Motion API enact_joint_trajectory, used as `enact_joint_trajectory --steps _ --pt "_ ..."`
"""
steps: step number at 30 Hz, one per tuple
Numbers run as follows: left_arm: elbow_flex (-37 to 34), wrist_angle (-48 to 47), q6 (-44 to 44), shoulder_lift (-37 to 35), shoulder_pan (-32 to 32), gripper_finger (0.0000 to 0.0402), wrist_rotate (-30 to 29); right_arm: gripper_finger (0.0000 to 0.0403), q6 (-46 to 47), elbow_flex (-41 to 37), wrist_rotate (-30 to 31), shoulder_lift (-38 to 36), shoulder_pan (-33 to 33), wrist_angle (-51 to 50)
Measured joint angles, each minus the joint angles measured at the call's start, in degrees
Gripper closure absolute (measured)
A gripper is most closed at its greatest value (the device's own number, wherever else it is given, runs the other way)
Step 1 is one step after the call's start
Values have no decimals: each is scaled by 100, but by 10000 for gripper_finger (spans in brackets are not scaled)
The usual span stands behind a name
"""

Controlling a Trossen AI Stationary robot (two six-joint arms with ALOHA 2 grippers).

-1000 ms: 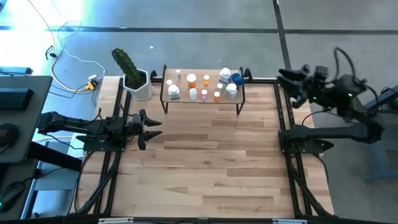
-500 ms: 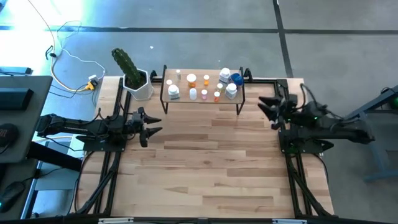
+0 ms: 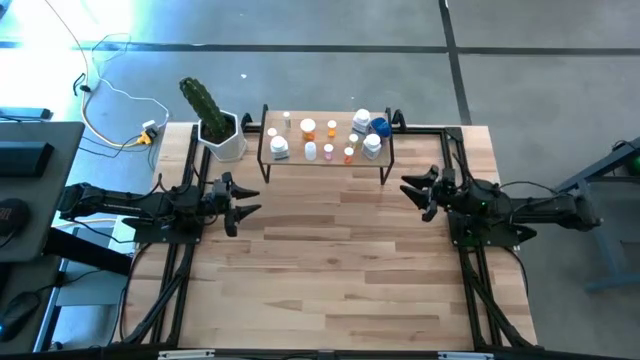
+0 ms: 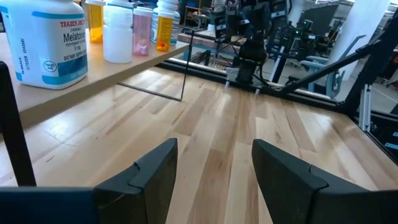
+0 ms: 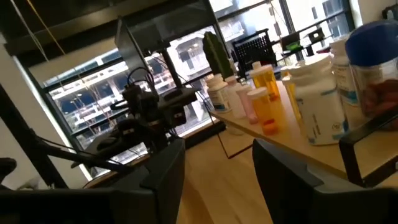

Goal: Pick and place medicine bottles onto shelf by color
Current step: Return to Home Position

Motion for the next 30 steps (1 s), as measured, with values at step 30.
enact_joint_trajectory --steps 30 --pt "2 4 0 2 0 206 4 224 -41 -262 -193 -1430 -4 -1679"
